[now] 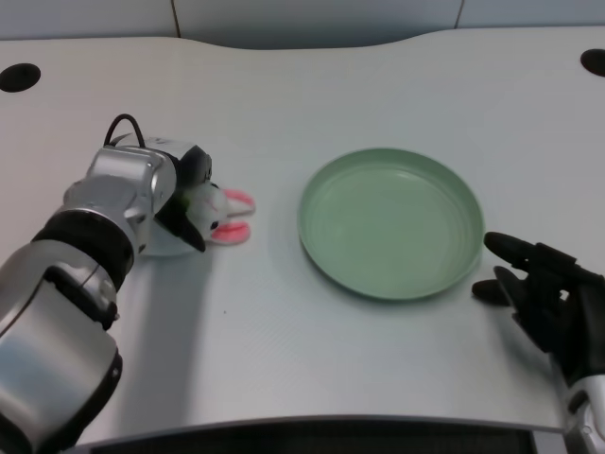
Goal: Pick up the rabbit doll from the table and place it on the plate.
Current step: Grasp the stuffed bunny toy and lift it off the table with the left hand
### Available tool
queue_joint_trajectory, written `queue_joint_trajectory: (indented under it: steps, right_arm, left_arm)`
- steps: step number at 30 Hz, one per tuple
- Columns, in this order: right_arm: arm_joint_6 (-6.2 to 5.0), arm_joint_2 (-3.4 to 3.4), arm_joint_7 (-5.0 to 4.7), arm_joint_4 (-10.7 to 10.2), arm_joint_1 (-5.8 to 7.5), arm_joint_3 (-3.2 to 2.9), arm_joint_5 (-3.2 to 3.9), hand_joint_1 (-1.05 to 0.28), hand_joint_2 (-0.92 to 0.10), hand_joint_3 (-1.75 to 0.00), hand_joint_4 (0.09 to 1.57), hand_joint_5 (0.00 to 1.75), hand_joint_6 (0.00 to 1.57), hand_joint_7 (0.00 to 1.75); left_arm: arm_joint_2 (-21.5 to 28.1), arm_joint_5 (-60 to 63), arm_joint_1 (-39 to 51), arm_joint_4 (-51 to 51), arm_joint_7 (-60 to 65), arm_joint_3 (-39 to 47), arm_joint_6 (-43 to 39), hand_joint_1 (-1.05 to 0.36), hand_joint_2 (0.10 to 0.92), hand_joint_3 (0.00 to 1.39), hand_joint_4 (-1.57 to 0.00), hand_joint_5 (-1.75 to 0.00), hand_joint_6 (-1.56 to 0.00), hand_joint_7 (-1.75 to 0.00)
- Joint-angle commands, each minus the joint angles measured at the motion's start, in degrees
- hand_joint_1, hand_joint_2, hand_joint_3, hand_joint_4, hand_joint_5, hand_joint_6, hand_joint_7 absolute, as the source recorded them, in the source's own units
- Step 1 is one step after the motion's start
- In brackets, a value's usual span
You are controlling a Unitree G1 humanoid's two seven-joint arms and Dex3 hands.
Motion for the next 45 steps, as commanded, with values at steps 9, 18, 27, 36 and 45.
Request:
queue_joint_trajectory:
  steps: [9, 18, 27, 36, 45]
  right_arm:
    - [0.27, -0.12, 0.18, -1.30, 1.27, -0.23, 0.68, -0.42, -0.92, -0.19, 0.79, 0.74, 0.97, 0.00]
    - [1.37, -0.27, -0.19, -2.25, 1.34, -0.16, 0.26, -0.42, -0.92, -0.18, 0.80, 0.74, 0.97, 0.00]
    - [1.21, -0.29, 0.25, -1.89, 1.14, -0.41, 0.48, -0.42, -0.92, -0.18, 0.81, 0.75, 0.98, 0.01]
    - [1.72, -0.62, -0.05, -2.65, 1.43, -0.32, 0.02, -0.41, -0.92, -0.19, 0.79, 0.74, 0.97, 0.00]
    - [1.95, -0.51, 0.14, -2.90, 1.62, -0.50, 0.46, -0.41, -0.92, -0.19, 0.79, 0.74, 0.97, 0.00]
  left_arm:
    - [-1.19, 0.75, 0.61, 2.37, 2.39, -1.20, 1.28, -0.79, 0.816, 0.00, -0.17, -0.18, -0.25, -0.01]
    - [-0.68, -0.79, 1.32, 1.98, 6.70, 0.09, -1.68, -0.70, 0.762, 0.00, -0.24, -0.25, -0.34, -0.04]
    - [-0.11, -1.02, 0.95, 2.26, 7.13, 0.38, -3.67, -0.55, 0.755, 0.00, -0.11, -0.95, -0.57, -0.10]
    - [-0.55, -3.30, 0.21, 2.81, 3.25, 1.88, -3.32, -0.37, 0.767, 0.01, -0.44, -0.95, -0.75, -0.18]
    - [0.38, -2.46, 0.54, 2.31, 4.32, 1.34, -5.59, -0.37, 0.770, 0.00, -0.65, -1.06, -1.00, -0.24]
